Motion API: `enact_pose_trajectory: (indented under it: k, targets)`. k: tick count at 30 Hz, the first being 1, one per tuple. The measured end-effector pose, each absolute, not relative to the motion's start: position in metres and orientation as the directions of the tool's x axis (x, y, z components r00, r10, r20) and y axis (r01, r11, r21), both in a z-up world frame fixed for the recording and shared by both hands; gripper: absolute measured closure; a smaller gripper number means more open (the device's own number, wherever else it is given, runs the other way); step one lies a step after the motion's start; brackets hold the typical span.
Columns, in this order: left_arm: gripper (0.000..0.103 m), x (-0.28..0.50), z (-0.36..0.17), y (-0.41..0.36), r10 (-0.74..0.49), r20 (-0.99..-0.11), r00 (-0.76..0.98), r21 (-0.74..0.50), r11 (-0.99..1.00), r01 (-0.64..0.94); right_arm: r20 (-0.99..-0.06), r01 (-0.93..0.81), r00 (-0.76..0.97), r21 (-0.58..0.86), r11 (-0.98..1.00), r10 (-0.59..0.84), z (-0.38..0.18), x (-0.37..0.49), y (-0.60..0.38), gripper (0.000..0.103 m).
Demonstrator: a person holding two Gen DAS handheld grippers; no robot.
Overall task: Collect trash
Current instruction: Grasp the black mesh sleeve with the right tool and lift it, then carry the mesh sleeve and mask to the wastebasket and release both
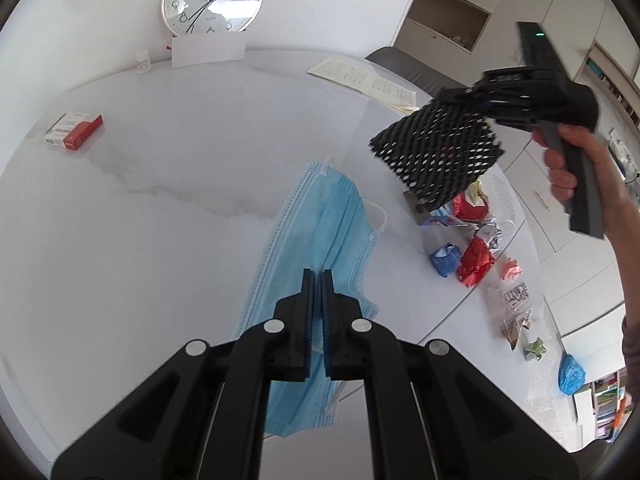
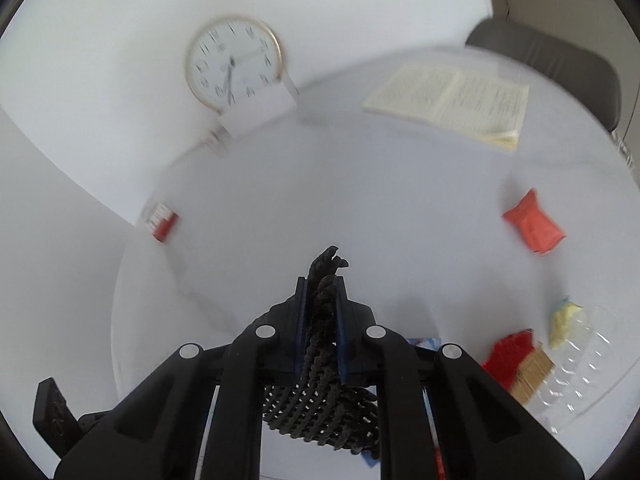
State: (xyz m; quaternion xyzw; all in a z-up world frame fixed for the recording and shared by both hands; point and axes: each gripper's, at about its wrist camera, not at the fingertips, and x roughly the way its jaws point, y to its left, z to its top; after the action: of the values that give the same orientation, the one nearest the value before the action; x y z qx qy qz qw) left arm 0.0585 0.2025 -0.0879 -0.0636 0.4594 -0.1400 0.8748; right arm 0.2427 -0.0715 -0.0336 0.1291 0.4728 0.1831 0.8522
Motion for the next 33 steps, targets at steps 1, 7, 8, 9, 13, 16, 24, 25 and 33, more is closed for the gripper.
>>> enact_pose_trajectory:
  k: [1, 7, 8, 9, 13, 16, 24, 25, 33]
  targets:
    - [0.099, 0.056, -0.085, 0.2, -0.304, -0.784, 0.54, -0.236, 0.952, 0.194, -0.742, -0.187, 0.513, 0.394, 0.9, 0.432, -0.023, 0.227, -0.078, 0.09]
    - [0.099, 0.024, -0.062, 0.155, -0.369, -0.78, 0.505, -0.211, 0.915, 0.344, -0.71, -0.031, 0.626, 0.389, 0.921, 0.321, 0.005, 0.087, -0.164, 0.09]
    - [0.099, 0.02, -0.059, 0.145, -0.387, -0.779, 0.492, -0.215, 0.903, 0.371, -0.723, 0.009, 0.628, 0.376, 0.927, 0.287, 0.003, 0.067, -0.179, 0.09]
    - [0.099, 0.016, -0.057, 0.135, -0.405, -0.779, 0.478, -0.219, 0.891, 0.398, -0.743, 0.062, 0.624, 0.353, 0.933, 0.24, 0.0, 0.045, -0.196, 0.09]
    - [0.099, -0.009, -0.048, 0.072, -0.482, -0.771, 0.417, -0.214, 0.812, 0.543, -0.817, 0.291, 0.573, 0.273, 0.917, 0.062, -0.022, -0.043, -0.269, 0.09]
    - [0.099, -0.036, -0.046, 0.002, -0.542, -0.77, 0.336, -0.211, 0.714, 0.668, -0.839, 0.446, 0.542, 0.237, 0.863, -0.05, -0.034, -0.11, -0.326, 0.09]
    - [0.099, -0.115, -0.091, -0.171, -0.554, -0.822, 0.131, -0.218, 0.519, 0.826, -0.856, 0.578, 0.489, 0.174, 0.797, -0.168, -0.052, -0.207, -0.4, 0.089]
    - [0.099, -0.123, -0.101, -0.186, -0.545, -0.831, 0.112, -0.218, 0.505, 0.835, -0.859, 0.578, 0.487, 0.177, 0.797, -0.162, -0.055, -0.214, -0.407, 0.089]
    - [0.099, -0.146, -0.211, -0.241, -0.364, -0.93, 0.055, -0.187, 0.596, 0.781, -0.89, 0.513, 0.454, 0.221, 0.83, -0.044, -0.1, -0.221, -0.436, 0.088]
